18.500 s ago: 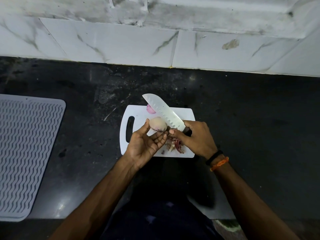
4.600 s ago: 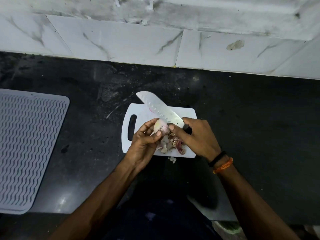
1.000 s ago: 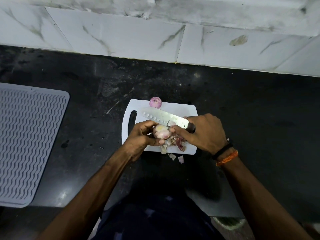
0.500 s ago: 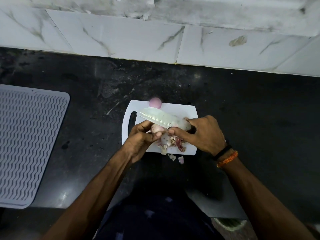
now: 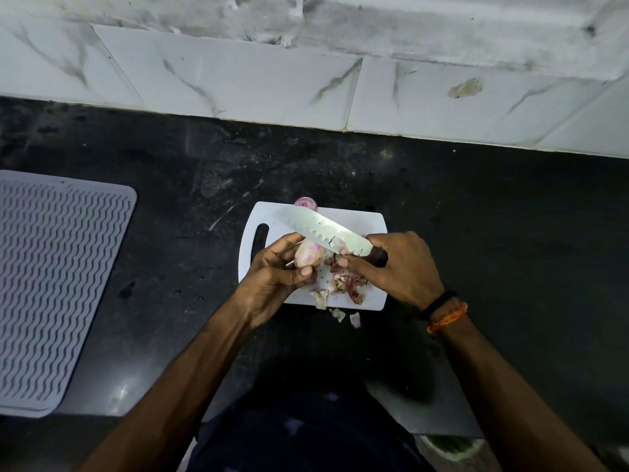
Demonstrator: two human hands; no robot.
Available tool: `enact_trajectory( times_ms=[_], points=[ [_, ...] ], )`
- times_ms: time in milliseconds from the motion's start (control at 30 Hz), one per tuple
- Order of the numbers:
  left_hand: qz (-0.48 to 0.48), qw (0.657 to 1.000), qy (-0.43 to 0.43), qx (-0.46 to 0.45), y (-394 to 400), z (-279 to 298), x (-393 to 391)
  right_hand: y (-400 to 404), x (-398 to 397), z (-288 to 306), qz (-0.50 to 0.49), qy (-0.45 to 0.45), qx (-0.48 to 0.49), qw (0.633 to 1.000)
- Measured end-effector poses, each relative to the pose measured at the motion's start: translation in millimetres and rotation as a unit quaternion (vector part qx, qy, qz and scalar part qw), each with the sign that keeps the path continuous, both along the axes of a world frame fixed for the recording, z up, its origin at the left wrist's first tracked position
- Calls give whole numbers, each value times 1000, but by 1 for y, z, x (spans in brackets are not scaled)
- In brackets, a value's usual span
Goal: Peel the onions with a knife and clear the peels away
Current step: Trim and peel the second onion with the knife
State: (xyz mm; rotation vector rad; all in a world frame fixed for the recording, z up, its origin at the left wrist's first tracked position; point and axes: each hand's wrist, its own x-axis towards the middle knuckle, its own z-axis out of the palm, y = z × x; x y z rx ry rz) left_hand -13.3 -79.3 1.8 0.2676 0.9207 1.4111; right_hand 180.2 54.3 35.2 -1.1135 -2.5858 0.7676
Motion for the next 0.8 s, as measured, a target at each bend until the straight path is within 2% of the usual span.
enact_trajectory(
  times_ms=[200, 400, 533, 667, 800],
  points=[
    [-13, 1000, 10, -21, 1, 2, 4, -14, -14, 12, 20, 53, 41, 998],
    [-21, 999, 34, -30, 1, 2, 9, -16, -24, 0, -37, 24, 45, 998],
    [17, 998, 29, -57, 2, -2, 10, -17, -21, 4, -19, 69, -39, 997],
    [43, 996, 22, -74, 2, -4, 9, -13, -14, 4, -54, 120, -124, 983],
    [44, 997, 47, -47, 1, -4, 8, -4, -8, 4, -45, 45, -75, 995]
  ],
)
